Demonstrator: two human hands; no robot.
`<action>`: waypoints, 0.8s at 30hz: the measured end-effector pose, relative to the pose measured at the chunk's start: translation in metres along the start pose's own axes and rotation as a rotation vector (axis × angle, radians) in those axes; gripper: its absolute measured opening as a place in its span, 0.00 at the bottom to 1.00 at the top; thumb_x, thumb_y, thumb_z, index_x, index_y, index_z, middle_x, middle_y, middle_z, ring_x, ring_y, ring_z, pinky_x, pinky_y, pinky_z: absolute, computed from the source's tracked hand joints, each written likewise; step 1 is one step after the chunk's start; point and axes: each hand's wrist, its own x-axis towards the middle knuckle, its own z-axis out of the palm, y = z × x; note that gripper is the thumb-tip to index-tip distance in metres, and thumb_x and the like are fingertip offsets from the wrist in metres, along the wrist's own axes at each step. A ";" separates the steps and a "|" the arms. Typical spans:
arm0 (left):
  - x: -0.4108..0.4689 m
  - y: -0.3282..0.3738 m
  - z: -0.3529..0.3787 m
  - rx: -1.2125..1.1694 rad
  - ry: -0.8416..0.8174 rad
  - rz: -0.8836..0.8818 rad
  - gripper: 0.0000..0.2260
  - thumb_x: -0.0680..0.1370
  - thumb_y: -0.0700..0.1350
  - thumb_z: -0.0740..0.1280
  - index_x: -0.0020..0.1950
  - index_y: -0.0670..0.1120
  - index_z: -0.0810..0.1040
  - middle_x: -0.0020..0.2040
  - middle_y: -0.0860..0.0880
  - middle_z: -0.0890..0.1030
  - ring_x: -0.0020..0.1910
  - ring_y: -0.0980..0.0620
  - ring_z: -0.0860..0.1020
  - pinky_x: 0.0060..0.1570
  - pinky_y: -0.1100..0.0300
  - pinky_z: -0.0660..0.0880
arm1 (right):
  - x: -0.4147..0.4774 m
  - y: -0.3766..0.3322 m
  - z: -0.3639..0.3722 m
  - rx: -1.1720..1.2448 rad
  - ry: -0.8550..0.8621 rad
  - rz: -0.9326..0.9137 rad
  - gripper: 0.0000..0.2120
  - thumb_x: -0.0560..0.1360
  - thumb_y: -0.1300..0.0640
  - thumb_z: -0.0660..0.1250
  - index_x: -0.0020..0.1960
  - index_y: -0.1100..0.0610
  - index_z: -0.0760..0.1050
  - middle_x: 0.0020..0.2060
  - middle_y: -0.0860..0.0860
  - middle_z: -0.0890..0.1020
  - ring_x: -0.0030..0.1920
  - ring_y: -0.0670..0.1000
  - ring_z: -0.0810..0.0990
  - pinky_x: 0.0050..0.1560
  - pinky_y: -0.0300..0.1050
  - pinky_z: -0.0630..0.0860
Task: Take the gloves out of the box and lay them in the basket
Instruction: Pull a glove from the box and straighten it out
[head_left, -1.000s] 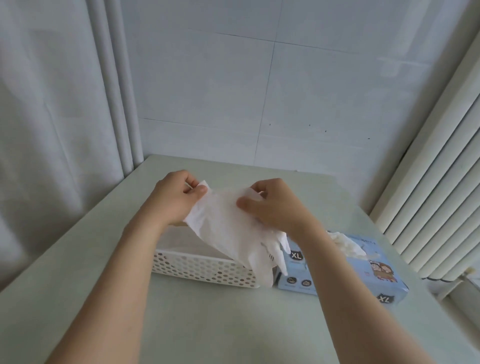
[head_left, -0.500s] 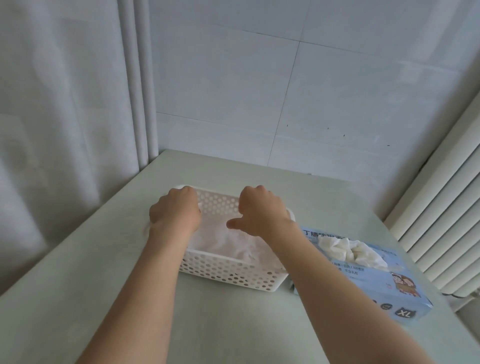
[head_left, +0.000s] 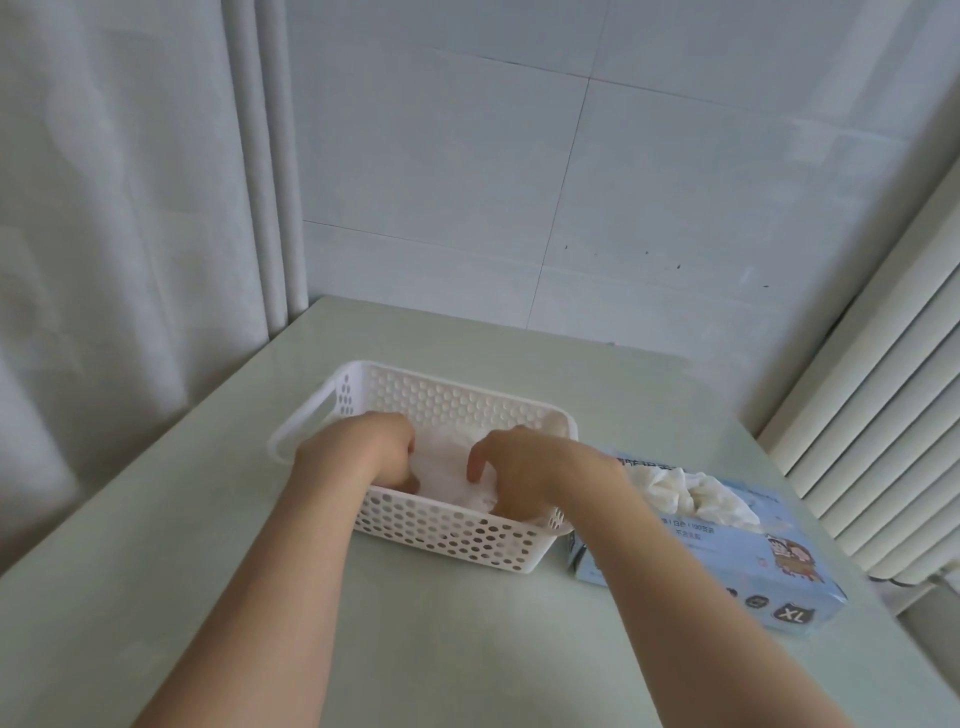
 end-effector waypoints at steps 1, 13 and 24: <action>0.000 0.000 0.000 0.010 -0.008 -0.011 0.24 0.75 0.54 0.75 0.70 0.52 0.76 0.68 0.50 0.77 0.62 0.46 0.78 0.64 0.48 0.77 | -0.001 -0.001 0.003 0.004 0.010 0.004 0.30 0.73 0.51 0.78 0.72 0.41 0.72 0.62 0.47 0.72 0.61 0.57 0.78 0.61 0.58 0.80; -0.015 0.032 -0.015 -0.127 0.135 0.303 0.08 0.82 0.50 0.69 0.60 0.54 0.81 0.59 0.54 0.79 0.56 0.52 0.79 0.56 0.57 0.75 | -0.036 0.023 -0.013 0.310 0.516 -0.189 0.10 0.77 0.49 0.76 0.58 0.48 0.84 0.44 0.44 0.87 0.45 0.45 0.84 0.55 0.50 0.83; -0.047 0.093 0.003 -0.184 -0.018 0.614 0.30 0.58 0.65 0.84 0.53 0.61 0.74 0.53 0.61 0.80 0.51 0.61 0.81 0.53 0.53 0.83 | -0.102 0.117 -0.031 0.408 0.522 0.068 0.18 0.82 0.65 0.58 0.57 0.48 0.84 0.48 0.47 0.85 0.39 0.52 0.85 0.39 0.47 0.84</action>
